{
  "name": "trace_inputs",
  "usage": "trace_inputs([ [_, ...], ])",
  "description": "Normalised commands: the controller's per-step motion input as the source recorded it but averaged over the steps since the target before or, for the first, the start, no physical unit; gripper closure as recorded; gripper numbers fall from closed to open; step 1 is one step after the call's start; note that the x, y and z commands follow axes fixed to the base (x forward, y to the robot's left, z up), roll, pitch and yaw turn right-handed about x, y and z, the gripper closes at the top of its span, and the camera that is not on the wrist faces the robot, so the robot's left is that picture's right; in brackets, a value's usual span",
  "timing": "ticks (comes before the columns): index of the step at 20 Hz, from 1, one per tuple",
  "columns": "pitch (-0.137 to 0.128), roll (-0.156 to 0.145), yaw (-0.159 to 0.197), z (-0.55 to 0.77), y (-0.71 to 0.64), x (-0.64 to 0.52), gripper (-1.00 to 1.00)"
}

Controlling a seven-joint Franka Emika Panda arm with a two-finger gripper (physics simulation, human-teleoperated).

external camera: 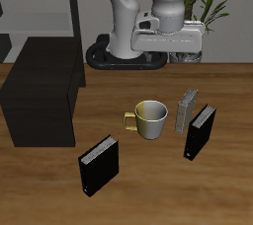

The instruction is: Place the yellow book flat on top of the shelf

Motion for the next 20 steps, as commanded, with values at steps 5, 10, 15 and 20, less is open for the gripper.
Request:
trace_inputs([
  [5, -0.025, 0.009, 0.020, -0.19, 0.40, -0.01, -1.00],
  [10, -0.064, 0.017, 0.006, -0.15, 0.29, 0.01, -1.00],
  [15, 0.009, -0.008, -0.023, -0.20, 0.17, 0.07, -1.00],
  [20, -0.020, -0.015, -0.016, -0.17, 0.19, 0.09, -1.00],
])
